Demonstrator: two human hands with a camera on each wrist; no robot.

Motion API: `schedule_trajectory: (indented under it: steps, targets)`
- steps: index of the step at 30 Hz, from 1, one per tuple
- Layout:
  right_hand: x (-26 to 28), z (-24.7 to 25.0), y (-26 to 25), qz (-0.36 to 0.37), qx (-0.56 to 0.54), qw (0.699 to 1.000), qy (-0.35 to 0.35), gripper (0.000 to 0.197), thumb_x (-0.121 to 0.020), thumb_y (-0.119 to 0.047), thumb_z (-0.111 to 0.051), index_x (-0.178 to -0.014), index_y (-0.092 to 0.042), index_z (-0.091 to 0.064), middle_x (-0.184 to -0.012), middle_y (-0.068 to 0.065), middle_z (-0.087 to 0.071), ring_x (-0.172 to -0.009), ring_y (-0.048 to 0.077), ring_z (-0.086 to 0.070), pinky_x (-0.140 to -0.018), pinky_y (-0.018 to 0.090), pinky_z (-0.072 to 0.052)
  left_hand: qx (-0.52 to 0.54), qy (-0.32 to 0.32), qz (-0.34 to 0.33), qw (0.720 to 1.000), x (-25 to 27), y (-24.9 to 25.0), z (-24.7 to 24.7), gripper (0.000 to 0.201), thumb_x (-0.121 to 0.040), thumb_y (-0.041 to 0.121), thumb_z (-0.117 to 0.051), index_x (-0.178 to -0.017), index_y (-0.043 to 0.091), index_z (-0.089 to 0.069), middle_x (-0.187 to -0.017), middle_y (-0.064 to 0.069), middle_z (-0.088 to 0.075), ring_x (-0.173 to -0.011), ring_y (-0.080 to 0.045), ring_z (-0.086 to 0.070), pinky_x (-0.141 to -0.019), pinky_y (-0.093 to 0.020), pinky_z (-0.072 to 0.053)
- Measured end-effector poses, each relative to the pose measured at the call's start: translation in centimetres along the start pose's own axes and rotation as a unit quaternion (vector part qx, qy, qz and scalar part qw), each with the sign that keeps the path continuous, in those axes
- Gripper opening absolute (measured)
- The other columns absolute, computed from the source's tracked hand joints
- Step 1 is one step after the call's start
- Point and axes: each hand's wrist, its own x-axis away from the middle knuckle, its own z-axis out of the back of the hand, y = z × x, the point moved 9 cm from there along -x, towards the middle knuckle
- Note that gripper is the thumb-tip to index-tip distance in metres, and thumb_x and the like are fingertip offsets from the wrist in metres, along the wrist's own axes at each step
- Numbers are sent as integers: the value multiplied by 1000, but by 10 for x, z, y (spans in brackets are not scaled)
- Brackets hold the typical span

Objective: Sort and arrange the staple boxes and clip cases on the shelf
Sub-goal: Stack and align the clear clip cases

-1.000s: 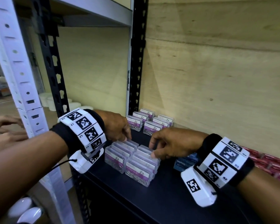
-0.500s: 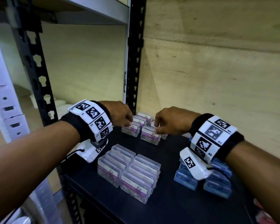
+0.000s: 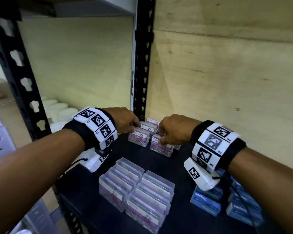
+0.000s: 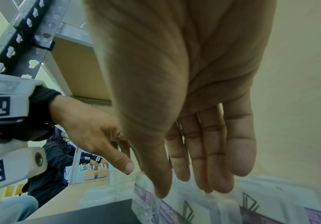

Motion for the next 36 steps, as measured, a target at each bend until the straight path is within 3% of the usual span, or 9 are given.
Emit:
schedule_trajectory:
  steps: [7,10,13,21,27,32,36]
  targets:
    - [-4,-3,2,-8,15,1000,-1,32,-89,-36,-71,-107,-10,-66,-95,5,-68,-84,22,-64,-69,30,-50,8,0,1,1000,-5,-4,-6,38,-99,33,-53,-136,31,-52,-131,5,-58,-99,-10,-51,-85,-23,-38]
    - [-4,-4,3,-10,18,1000,-2,33,-88,-35,-72,-110,-10,-66,-101,6,-69,-91,23,-66,-75,31,-52,6,13,-5,1000,-7,-2,-4,35,-98,32,-54,-132,28,-56,-129,4,-59,-108,-14,-55,-89,-26,-42]
    - [-5,-5,2,-4,19,1000,-1,32,-89,-33,-71,-110,-10,-67,-104,7,-70,-92,23,-66,-73,30,-51,4,23,-13,1000,-12,-2,-3,30,-96,29,-59,-125,25,-60,-127,4,-60,-113,-16,-55,-96,-32,-45]
    - [-5,-6,1,1,30,1000,-7,35,-88,-35,-72,-113,-10,-67,-106,7,-70,-93,23,-67,-74,31,-52,-11,-3,-43,999,-17,5,-9,38,-96,22,-57,-134,28,-55,-125,4,-62,-103,-12,-55,-88,-25,-41]
    - [2,-9,1,2,25,1000,-15,36,-89,-38,-70,-112,-10,-68,-98,6,-72,-84,21,-65,-60,26,-46,1,-15,-62,998,-10,10,-11,37,-97,25,-57,-133,31,-54,-125,6,-61,-95,-8,-52,-80,-22,-36]
    - [17,-12,-1,3,1,1000,-26,38,-88,-42,-70,-112,-12,-69,-105,4,-71,-94,22,-67,-84,36,-55,21,-51,-83,995,4,16,-16,35,-96,26,-59,-129,34,-56,-114,11,-61,-89,-3,-54,-79,-20,-40]
    - [32,-16,-8,16,-7,999,-42,34,-89,-45,-67,-105,-15,-71,-100,2,-72,-90,20,-66,-77,33,-52,50,-79,-83,992,17,20,-21,35,-95,24,-59,-127,37,-58,-106,17,-59,-90,1,-53,-74,-18,-39]
